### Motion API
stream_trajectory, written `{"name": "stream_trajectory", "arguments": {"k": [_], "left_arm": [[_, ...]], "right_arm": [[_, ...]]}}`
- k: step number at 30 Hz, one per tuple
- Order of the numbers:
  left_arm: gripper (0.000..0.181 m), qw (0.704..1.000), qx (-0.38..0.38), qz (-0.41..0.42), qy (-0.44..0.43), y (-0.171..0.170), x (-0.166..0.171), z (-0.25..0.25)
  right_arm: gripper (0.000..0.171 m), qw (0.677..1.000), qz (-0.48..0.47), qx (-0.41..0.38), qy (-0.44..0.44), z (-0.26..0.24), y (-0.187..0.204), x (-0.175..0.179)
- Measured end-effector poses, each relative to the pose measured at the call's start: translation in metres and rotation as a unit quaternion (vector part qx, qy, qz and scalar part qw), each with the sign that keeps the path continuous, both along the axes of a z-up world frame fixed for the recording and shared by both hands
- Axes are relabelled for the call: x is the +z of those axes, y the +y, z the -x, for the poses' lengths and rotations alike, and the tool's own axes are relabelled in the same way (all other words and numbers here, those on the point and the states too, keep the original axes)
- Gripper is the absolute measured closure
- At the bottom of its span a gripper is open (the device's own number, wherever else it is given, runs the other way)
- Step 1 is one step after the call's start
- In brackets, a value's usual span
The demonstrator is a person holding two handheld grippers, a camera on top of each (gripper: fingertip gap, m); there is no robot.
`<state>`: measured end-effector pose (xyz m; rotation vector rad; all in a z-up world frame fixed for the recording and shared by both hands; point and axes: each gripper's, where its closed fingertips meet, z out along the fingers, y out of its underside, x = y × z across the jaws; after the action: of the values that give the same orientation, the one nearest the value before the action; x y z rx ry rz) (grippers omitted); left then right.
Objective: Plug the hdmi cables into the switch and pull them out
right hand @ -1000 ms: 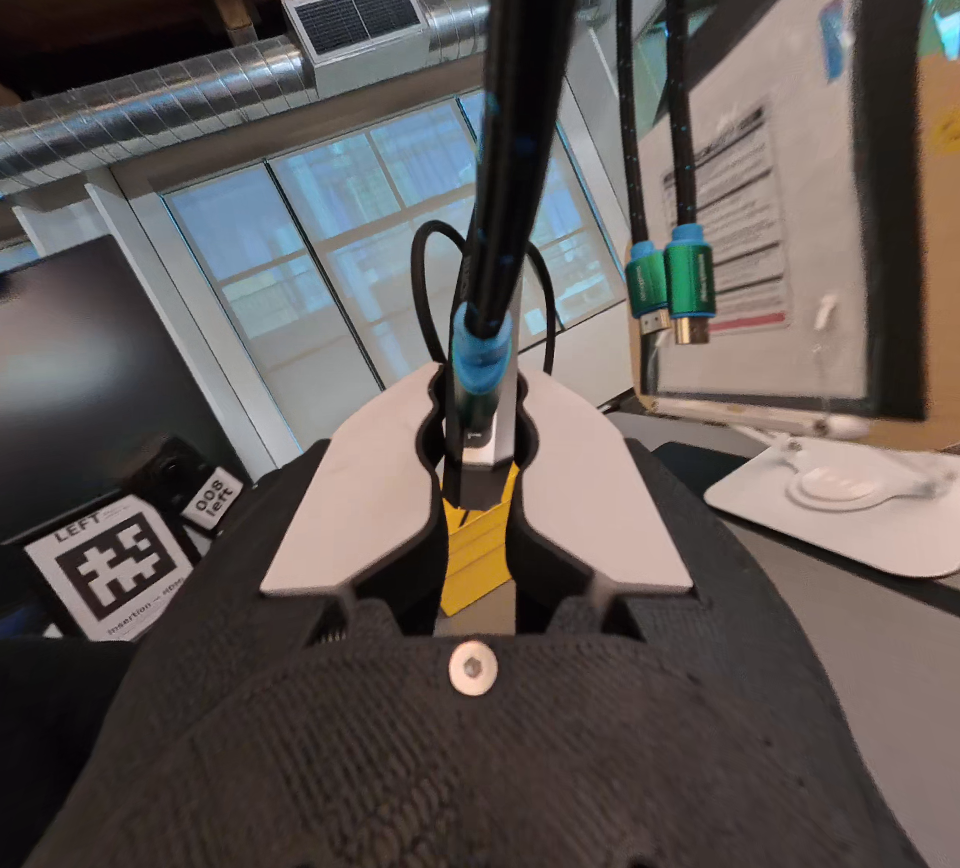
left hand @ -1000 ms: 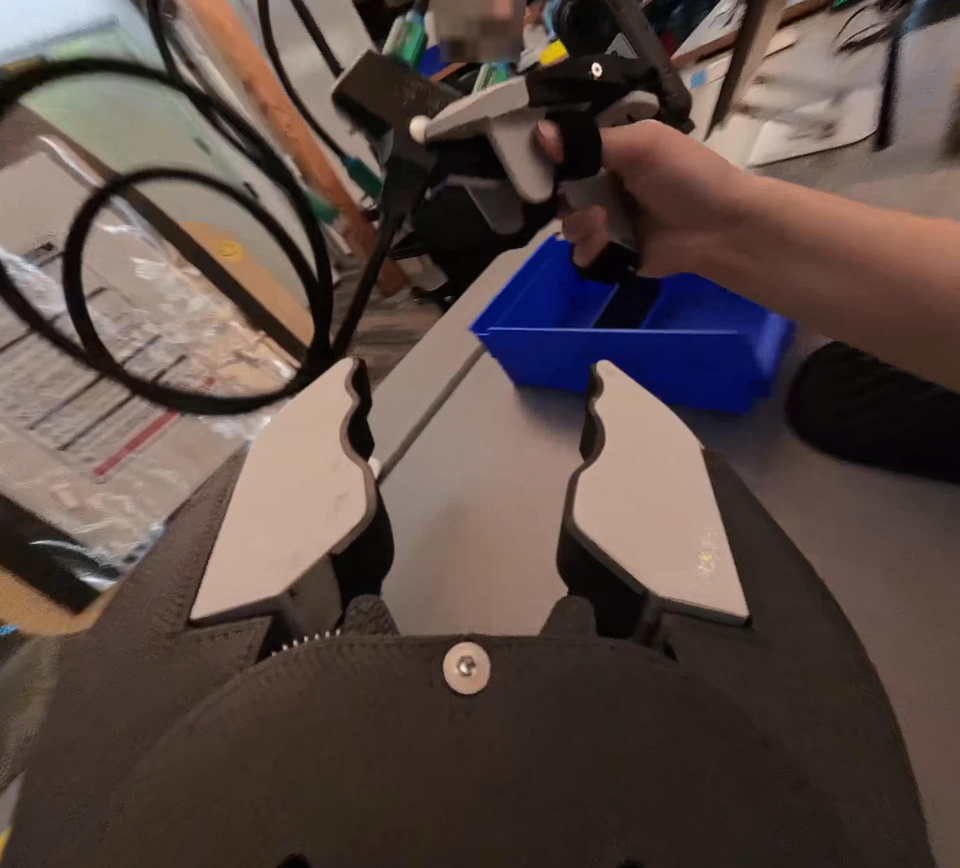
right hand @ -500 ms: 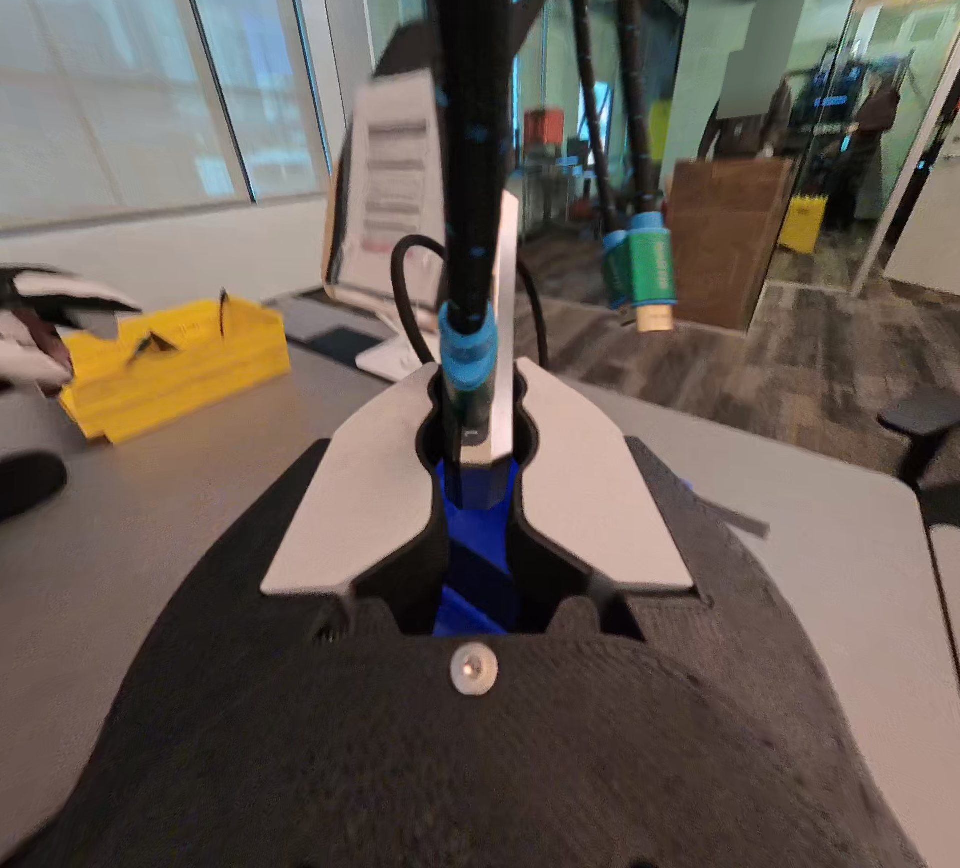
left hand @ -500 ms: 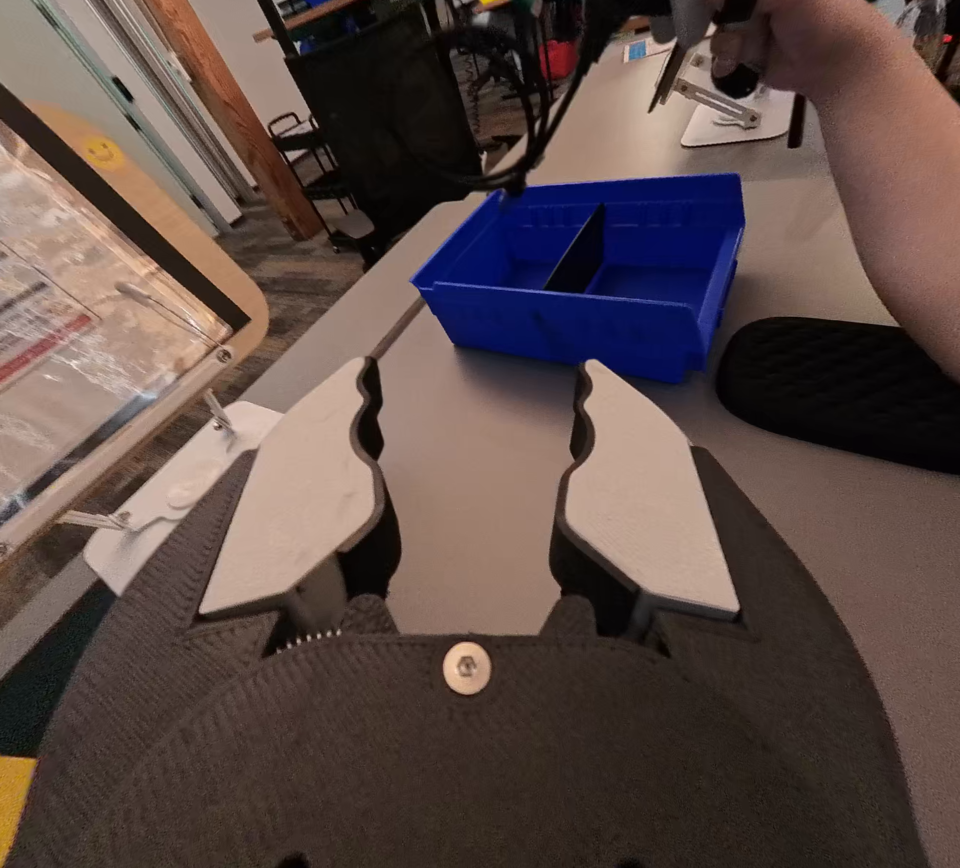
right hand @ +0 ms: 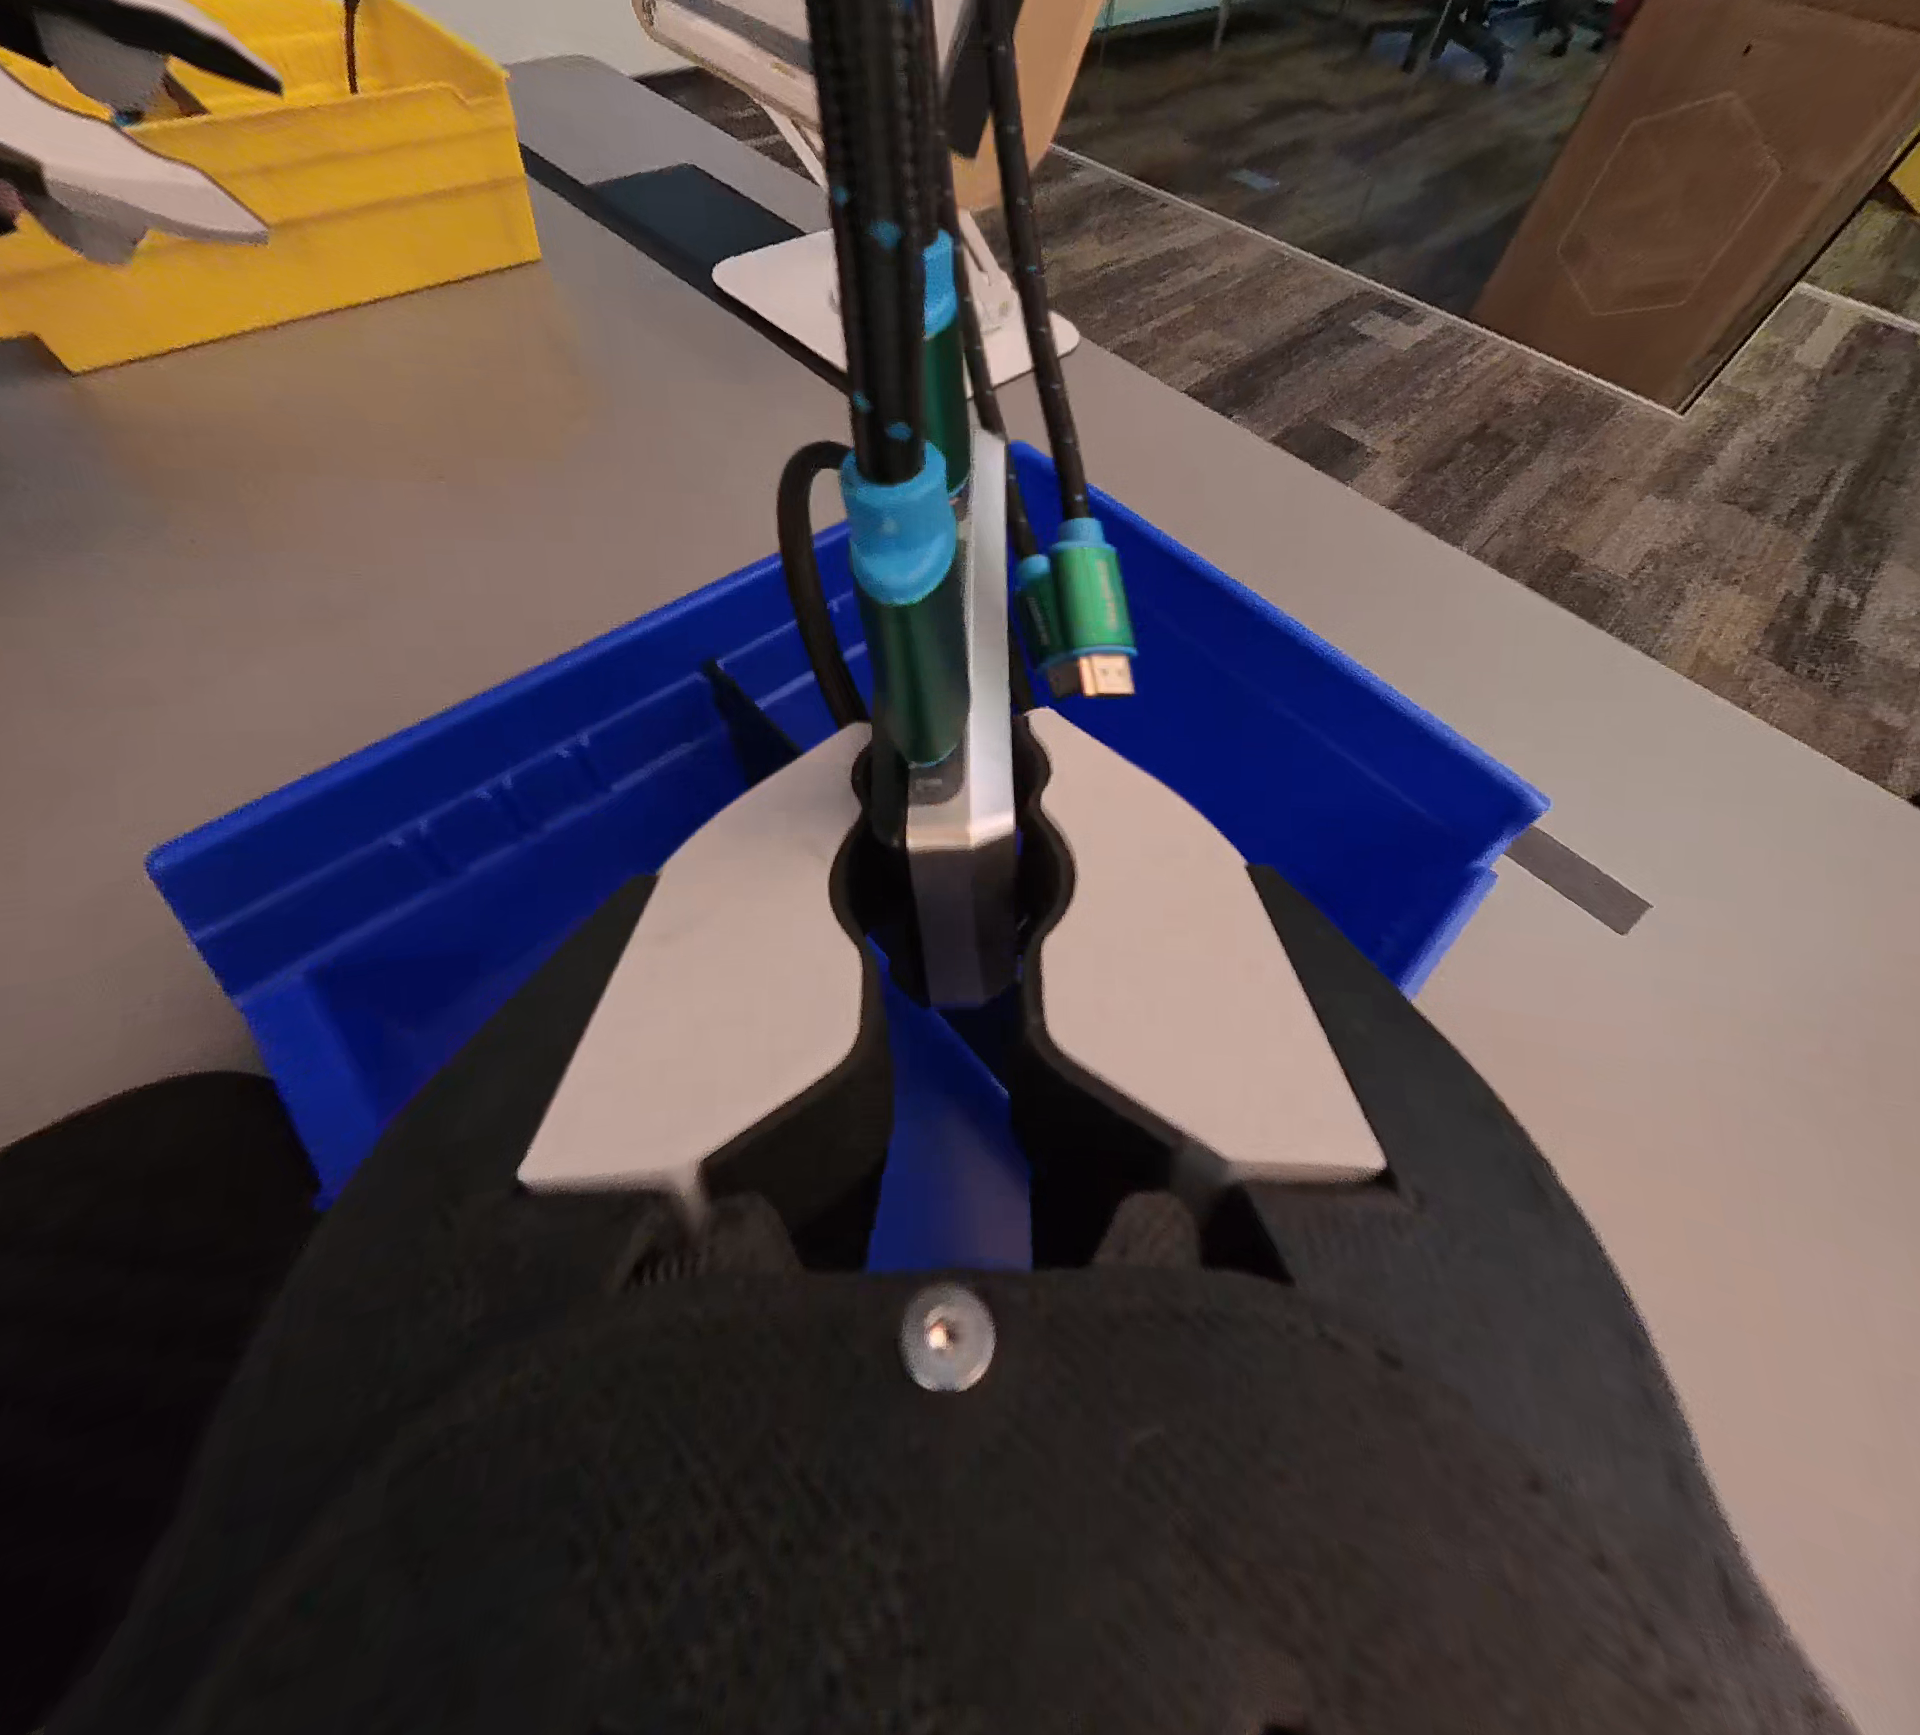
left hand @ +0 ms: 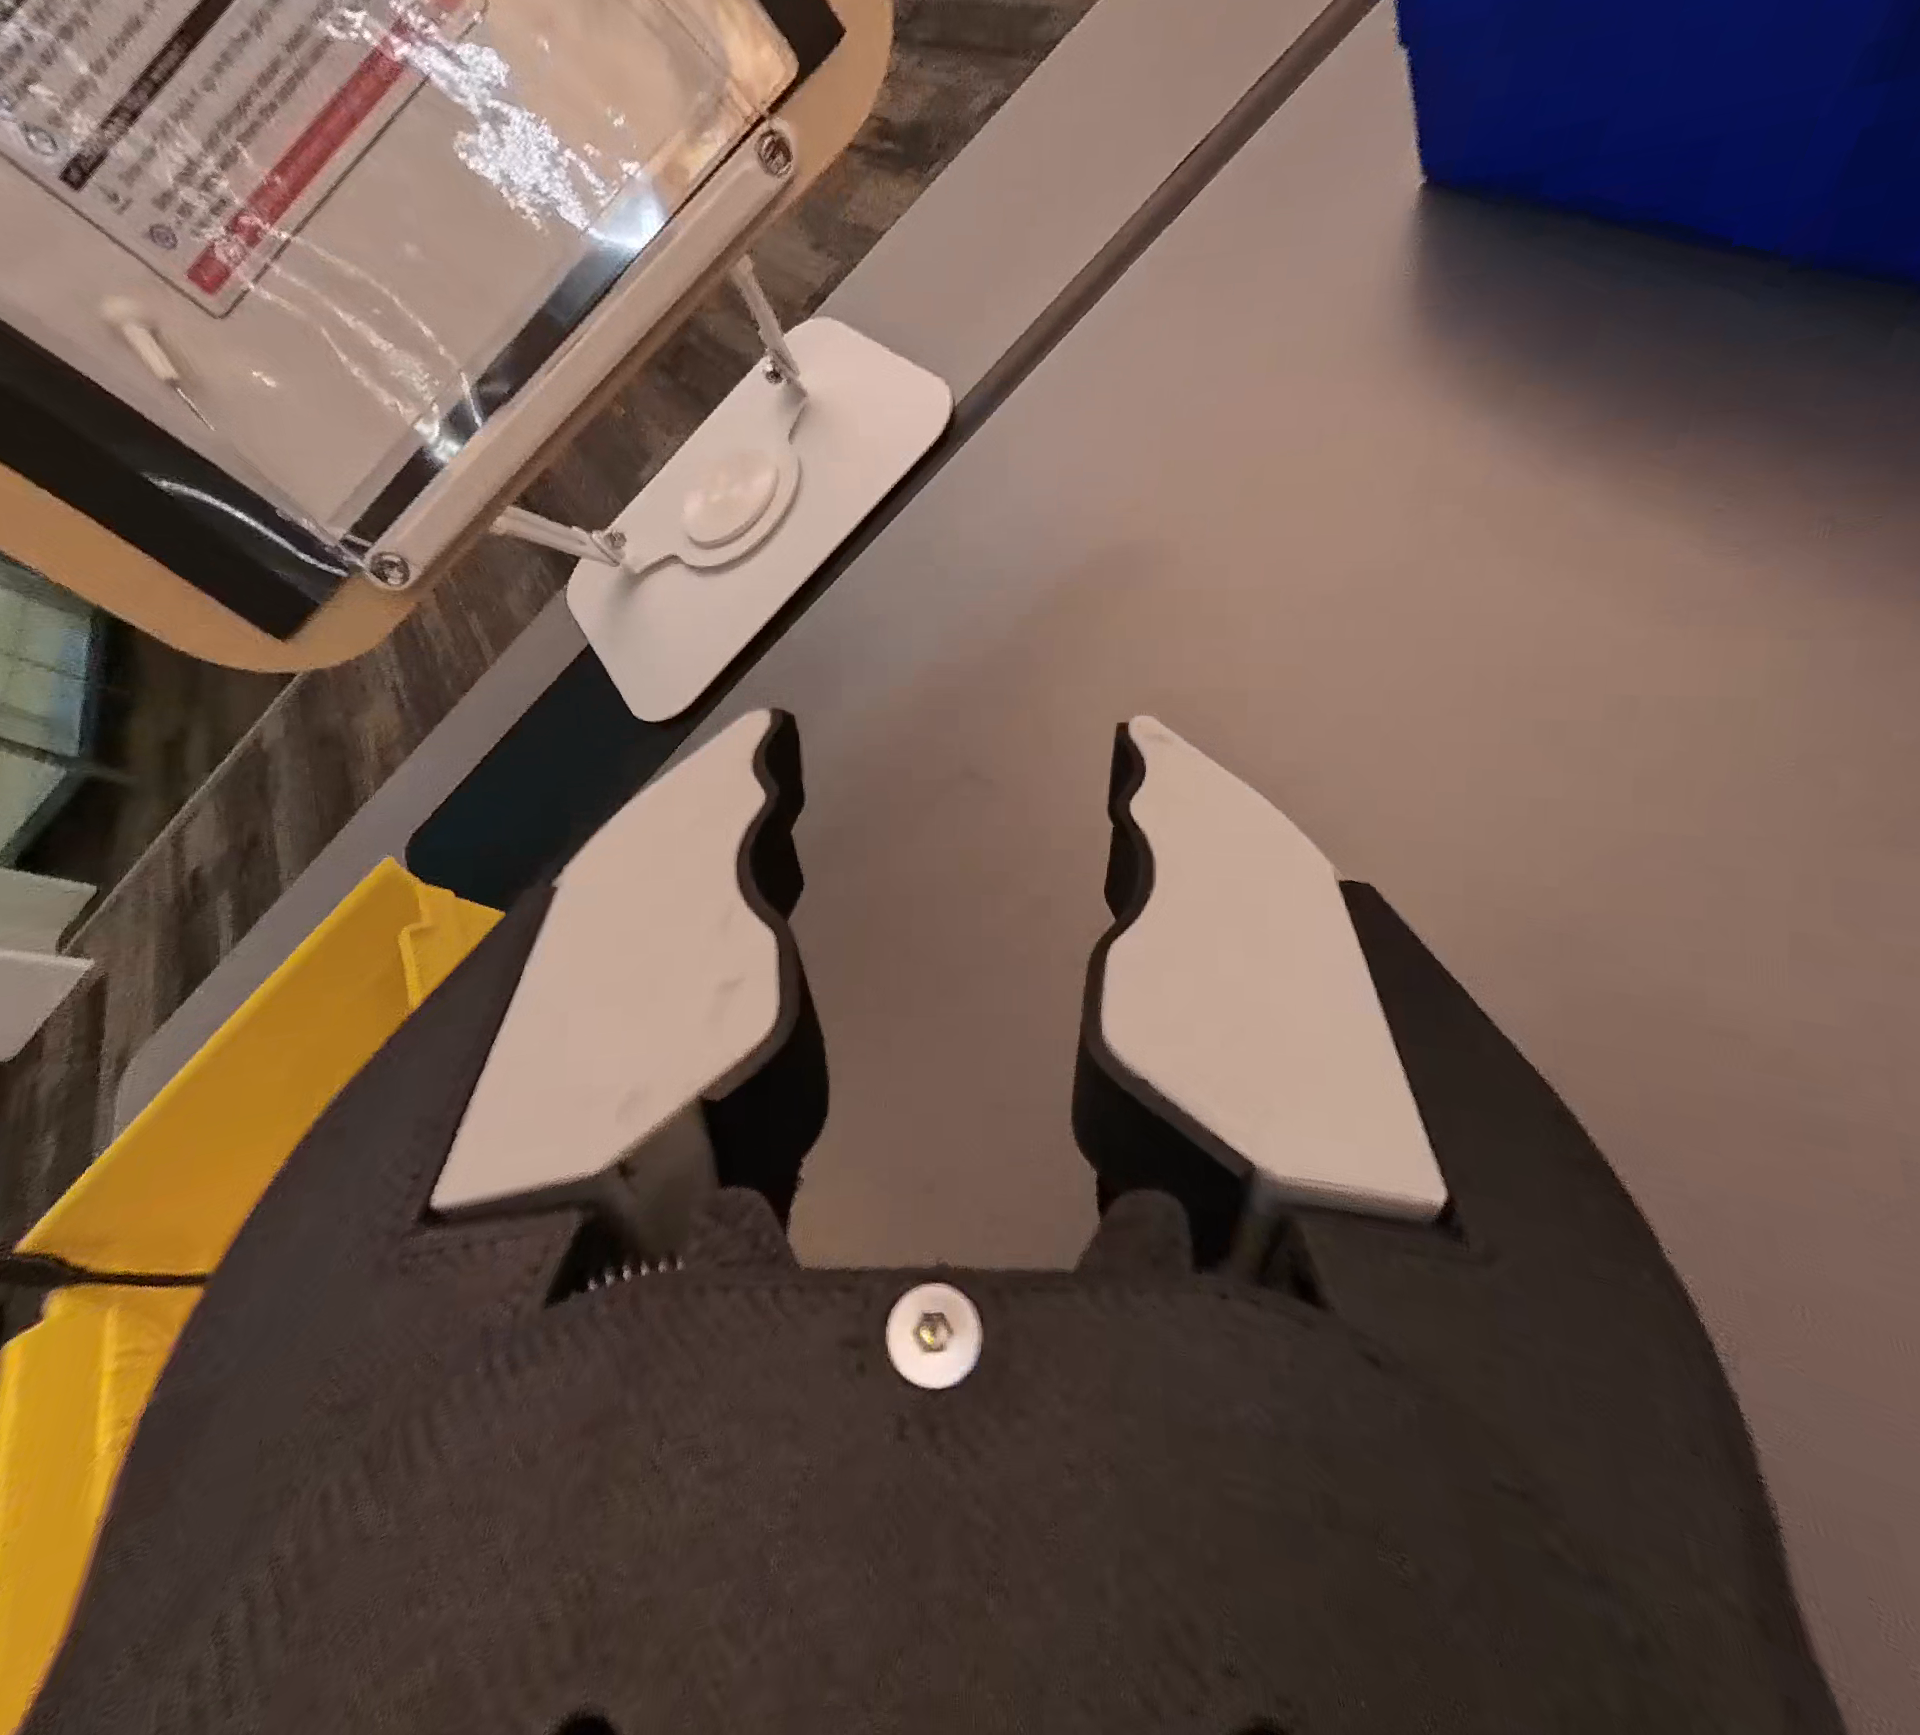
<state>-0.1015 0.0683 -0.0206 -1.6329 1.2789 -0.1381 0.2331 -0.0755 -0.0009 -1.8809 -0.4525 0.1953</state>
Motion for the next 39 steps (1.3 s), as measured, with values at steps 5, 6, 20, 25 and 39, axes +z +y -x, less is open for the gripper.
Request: {"name": "stream_trajectory", "arguments": {"k": [5,6,20,25,39], "left_arm": [[0.125,0.999,0.012,-0.029,0.021,0.006,0.000,0.004],[0.125,0.999,0.011,-0.028,0.020,0.005,0.000,0.004],[0.123,1.000,-0.006,0.003,0.022,-0.002,-0.009,-0.002],[0.121,0.999,-0.015,0.009,0.026,-0.006,-0.012,-0.005],[0.116,0.955,-0.157,0.223,-0.113,-0.063,0.011,-0.031]], "right_arm": [[0.148,1.000,0.018,-0.019,-0.005,-0.009,0.004,-0.012],[0.148,1.000,0.021,-0.021,-0.006,-0.010,0.005,-0.013],[0.148,0.997,0.046,-0.062,0.010,-0.020,0.007,-0.015],[0.147,0.996,0.061,-0.061,-0.009,-0.021,0.008,-0.023],[0.133,0.992,0.086,-0.073,-0.063,-0.006,-0.001,-0.001]]}}
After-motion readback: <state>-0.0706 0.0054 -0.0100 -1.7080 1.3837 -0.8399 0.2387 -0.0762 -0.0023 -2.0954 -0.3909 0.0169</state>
